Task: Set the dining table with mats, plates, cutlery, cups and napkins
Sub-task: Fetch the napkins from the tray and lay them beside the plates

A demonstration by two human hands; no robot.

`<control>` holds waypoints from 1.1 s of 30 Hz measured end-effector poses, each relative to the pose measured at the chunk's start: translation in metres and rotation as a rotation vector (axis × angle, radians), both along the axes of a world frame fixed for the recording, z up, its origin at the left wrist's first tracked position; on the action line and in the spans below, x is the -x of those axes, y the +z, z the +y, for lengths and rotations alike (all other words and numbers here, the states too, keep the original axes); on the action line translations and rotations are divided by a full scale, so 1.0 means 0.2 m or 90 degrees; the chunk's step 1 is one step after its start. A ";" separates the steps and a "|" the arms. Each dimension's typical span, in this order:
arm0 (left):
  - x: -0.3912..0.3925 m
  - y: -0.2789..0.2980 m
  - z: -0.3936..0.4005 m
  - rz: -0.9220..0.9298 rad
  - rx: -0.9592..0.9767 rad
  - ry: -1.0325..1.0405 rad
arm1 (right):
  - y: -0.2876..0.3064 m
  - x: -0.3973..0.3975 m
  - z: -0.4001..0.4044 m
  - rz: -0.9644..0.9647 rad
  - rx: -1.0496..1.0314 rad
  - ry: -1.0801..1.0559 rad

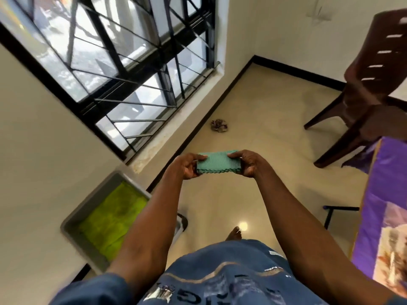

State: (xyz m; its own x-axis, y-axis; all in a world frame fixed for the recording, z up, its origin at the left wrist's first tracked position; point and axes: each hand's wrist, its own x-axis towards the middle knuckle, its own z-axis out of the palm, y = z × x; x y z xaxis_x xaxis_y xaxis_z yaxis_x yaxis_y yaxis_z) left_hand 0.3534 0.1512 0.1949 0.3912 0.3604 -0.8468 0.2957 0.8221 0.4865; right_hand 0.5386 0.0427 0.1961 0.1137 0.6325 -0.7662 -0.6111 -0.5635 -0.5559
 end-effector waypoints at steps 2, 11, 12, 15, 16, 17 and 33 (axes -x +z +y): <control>-0.22 0.03 0.07 -0.028 -0.034 -0.030 | 0.03 -0.18 0.02 -0.017 -0.023 -0.027; -1.13 0.08 0.15 -0.142 -0.094 -0.200 | 0.06 -0.93 -0.09 -0.108 -0.003 -0.202; -1.22 0.07 0.14 -0.146 -0.120 -0.228 | 0.06 -1.00 -0.11 -0.123 -0.007 -0.228; -1.50 0.05 0.14 -0.180 -0.190 -0.295 | 0.03 -1.20 -0.17 -0.133 -0.052 -0.315; -1.60 0.05 0.15 -0.195 -0.205 -0.316 | 0.03 -1.28 -0.19 -0.137 -0.067 -0.340; -1.69 0.04 0.15 -0.205 -0.221 -0.331 | 0.02 -1.35 -0.21 -0.141 -0.078 -0.363; -3.18 0.18 0.56 -0.377 -0.279 -0.541 | 0.08 -2.49 0.03 -0.119 -0.216 -0.794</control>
